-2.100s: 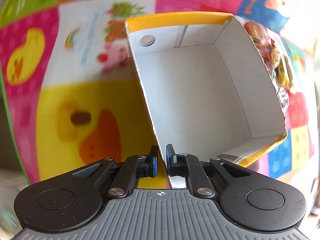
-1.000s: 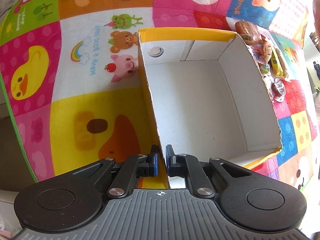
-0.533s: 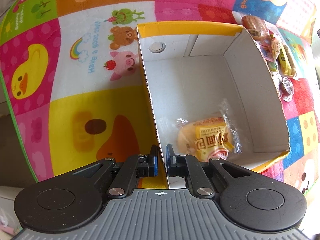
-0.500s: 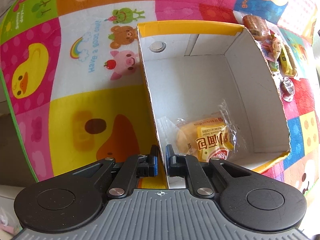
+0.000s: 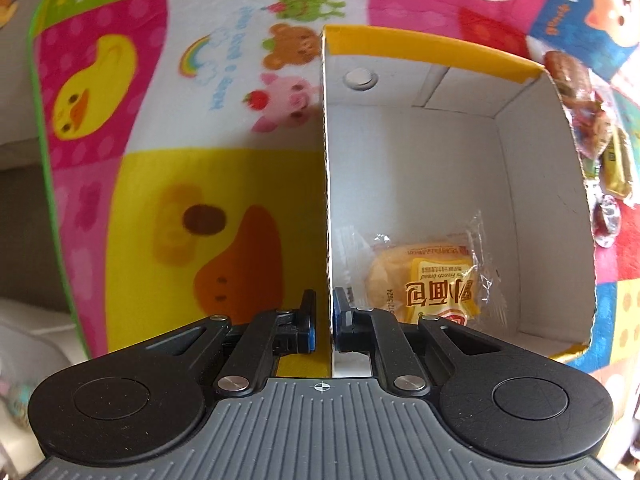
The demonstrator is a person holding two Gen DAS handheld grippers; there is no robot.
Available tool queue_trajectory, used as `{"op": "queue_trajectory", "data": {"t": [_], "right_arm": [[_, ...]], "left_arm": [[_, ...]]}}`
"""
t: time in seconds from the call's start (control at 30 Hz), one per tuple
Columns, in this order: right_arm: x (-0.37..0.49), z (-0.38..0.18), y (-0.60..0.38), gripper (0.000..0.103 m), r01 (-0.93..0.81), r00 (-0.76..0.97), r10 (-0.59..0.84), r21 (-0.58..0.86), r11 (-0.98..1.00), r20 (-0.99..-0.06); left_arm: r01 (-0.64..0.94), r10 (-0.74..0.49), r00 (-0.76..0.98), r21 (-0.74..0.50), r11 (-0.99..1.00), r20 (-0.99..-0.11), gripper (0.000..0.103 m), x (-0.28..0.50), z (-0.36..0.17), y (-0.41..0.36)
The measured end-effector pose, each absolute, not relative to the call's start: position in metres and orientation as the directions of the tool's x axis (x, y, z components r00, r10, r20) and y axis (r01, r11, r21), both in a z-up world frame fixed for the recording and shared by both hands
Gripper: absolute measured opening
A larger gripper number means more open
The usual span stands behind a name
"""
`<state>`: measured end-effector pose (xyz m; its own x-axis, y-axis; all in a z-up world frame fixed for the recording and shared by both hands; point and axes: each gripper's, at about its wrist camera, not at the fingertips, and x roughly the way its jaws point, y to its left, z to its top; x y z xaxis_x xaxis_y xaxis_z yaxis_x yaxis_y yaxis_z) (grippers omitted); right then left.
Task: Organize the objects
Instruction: 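Grasp the clear-wrapped bread with barcode using the right tool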
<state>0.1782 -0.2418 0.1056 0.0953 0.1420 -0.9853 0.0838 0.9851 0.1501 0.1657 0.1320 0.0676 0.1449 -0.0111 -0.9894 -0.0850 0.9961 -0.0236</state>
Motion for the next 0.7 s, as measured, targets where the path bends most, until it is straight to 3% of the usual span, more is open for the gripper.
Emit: {"op": "queue_trajectory", "data": {"t": [0.23, 0.43, 0.6, 0.7], "right_arm": [[0.287, 0.078, -0.268, 0.063, 0.070, 0.178, 0.167, 0.181, 0.981, -0.970], [0.363, 0.065, -0.252, 0.063, 0.064, 0.200, 0.270, 0.288, 0.956, -0.942], [0.401, 0.051, -0.202, 0.074, -0.052, 0.202, 0.246, 0.241, 0.969, -0.948], [0.414, 0.032, -0.173, 0.075, -0.091, 0.180, 0.181, 0.166, 0.982, -0.967]], "left_arm": [[-0.118, 0.051, 0.116, 0.037, 0.992, -0.992, 0.010, 0.161, 0.072, 0.119], [-0.129, 0.059, 0.116, 0.044, 0.991, -0.992, 0.010, 0.162, 0.072, 0.117], [-0.159, 0.054, 0.143, 0.031, 0.987, -0.988, 0.010, 0.162, 0.076, 0.117], [-0.173, 0.037, 0.167, 0.008, 0.985, -0.985, 0.010, 0.159, 0.081, 0.117]]}}
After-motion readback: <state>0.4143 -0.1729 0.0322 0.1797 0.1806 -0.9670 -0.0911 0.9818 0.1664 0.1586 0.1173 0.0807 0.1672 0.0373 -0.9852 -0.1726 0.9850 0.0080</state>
